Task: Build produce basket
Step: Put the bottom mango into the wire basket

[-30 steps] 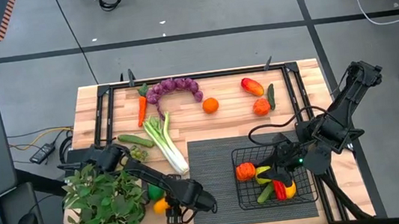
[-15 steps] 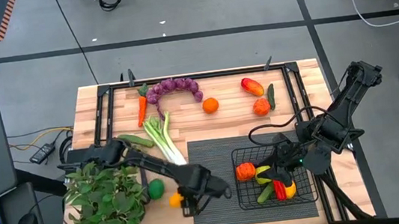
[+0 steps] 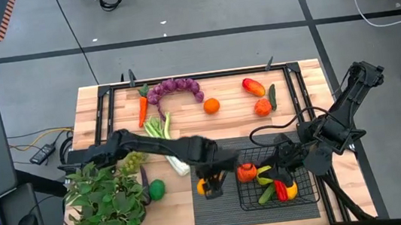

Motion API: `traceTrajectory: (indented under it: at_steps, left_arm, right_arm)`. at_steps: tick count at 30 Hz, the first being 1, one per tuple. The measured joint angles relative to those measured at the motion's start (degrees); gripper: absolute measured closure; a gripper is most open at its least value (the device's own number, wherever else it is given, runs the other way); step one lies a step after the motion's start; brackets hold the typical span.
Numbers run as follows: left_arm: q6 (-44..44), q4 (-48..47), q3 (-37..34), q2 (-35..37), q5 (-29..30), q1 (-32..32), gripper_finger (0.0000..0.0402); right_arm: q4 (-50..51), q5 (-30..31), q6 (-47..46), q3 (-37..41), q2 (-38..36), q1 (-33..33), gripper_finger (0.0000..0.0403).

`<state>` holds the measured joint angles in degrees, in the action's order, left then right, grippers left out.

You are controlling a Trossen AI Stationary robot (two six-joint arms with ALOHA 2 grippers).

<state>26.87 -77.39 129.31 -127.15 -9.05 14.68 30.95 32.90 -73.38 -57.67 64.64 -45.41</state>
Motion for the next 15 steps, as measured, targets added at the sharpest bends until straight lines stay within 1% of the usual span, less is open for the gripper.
traceTrajectory:
  at_steps: [5,9,12,15]
  left_arm:
    - [3.6,1.8,3.1,0.0,2.3,-2.8,0.0171]
    - [6.8,5.3,3.6,0.0,2.8,-4.2,0.0171]
    - [11.5,7.7,3.6,0.0,4.9,-5.1,0.0171]
    - [13.2,10.2,3.6,0.0,6.6,-6.1,0.017]
  right_arm:
    - [2.0,-0.4,-0.4,0.0,0.0,0.0,0.0104]
    - [6.1,-1.5,-4.3,0.0,0.0,0.0,0.0104]
    - [9.1,-1.8,-8.1,0.0,0.0,0.0,0.0104]
    - [12.3,-3.6,-11.6,0.0,0.0,0.0,0.0104]
